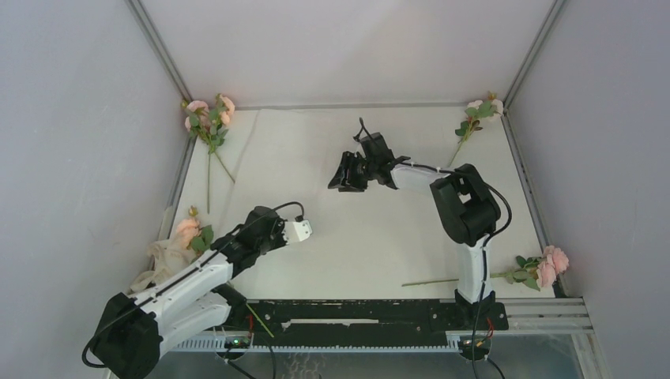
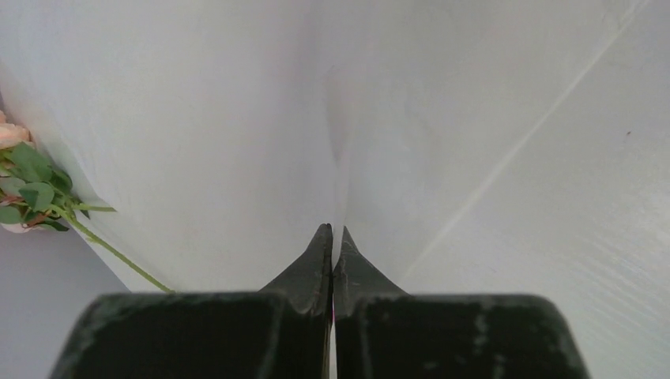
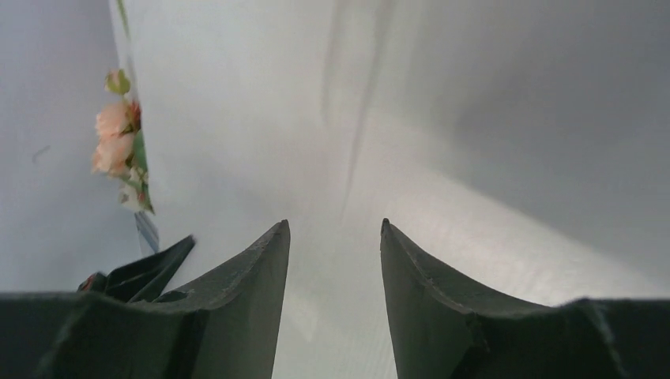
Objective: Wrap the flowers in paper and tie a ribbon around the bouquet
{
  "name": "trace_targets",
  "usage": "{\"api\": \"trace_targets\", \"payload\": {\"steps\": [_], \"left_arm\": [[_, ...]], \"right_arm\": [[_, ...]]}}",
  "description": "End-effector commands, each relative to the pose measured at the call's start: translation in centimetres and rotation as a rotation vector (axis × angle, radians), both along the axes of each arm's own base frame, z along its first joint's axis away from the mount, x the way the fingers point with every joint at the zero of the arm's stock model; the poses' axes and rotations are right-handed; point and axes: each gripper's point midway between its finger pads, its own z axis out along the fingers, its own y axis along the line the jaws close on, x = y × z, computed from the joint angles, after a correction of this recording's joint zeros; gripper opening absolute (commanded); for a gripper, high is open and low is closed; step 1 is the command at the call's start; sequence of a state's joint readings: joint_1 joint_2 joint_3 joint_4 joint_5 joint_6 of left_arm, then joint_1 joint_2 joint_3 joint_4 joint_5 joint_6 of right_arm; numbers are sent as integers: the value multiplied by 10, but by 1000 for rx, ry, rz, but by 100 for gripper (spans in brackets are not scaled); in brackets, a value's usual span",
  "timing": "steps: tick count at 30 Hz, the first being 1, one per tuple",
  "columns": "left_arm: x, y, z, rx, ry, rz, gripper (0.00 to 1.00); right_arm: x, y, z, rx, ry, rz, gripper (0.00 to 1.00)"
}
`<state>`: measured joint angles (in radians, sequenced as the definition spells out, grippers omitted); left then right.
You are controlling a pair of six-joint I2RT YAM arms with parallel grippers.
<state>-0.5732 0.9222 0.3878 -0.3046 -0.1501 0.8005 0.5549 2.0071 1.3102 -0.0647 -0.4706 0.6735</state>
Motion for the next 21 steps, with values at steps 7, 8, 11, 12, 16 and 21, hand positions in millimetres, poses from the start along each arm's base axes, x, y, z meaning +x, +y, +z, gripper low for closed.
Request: {"api": "trace_targets", "payload": {"steps": [7, 8, 11, 12, 16, 21], "left_arm": [[12, -24, 40, -191, -22, 56, 0], [12, -23, 41, -194, -22, 62, 0], [15, -23, 48, -220, -34, 88, 0], [17, -23, 52, -234, -39, 103, 0], [26, -22, 81, -334, -66, 204, 0], [39, -14, 109, -400, -115, 304, 0]], "right_arm": [[21, 20, -40, 79, 100, -19, 55], [21, 25, -41, 86, 110, -8, 55], [19, 38, -50, 98, 140, -1, 55], [21, 39, -53, 108, 149, -12, 54], [27, 46, -55, 182, 190, -35, 47], [30, 58, -38, 276, 171, -9, 26]]}}
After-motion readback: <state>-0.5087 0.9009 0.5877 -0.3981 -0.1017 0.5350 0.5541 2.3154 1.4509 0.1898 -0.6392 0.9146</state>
